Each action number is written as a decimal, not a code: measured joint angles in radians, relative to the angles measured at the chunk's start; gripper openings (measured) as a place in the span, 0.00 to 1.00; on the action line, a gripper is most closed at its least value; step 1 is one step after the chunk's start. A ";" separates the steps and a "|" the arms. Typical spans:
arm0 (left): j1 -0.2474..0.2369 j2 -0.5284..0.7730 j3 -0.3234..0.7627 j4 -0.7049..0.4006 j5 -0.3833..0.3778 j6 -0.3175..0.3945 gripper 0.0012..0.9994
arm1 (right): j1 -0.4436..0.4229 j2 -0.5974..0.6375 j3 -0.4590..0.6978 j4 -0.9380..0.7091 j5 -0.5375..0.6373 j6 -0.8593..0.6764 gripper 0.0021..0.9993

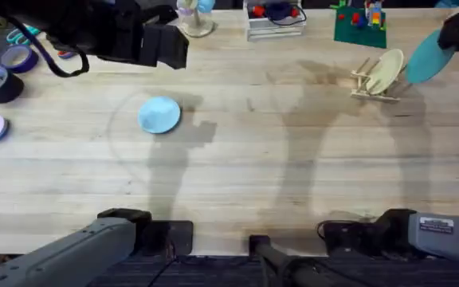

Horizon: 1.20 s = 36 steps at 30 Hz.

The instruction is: Pick up the plates from the table one by one and place each into a slot on the dish rack.

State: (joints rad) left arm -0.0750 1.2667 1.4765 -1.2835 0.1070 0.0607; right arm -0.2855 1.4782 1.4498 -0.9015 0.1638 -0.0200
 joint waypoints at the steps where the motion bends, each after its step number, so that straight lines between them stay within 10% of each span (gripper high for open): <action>1: 0.000 0.000 0.000 0.000 0.000 0.000 0.99 | 0.000 0.008 0.000 0.002 0.000 0.000 0.03; 36: 0.000 0.000 0.000 0.000 0.000 0.000 0.99 | 0.000 0.108 0.000 0.047 -0.060 -0.010 0.03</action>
State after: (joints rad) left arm -0.0750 1.2667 1.4765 -1.2835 0.1070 0.0608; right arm -0.2852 1.5862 1.4494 -0.8549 0.1034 -0.0305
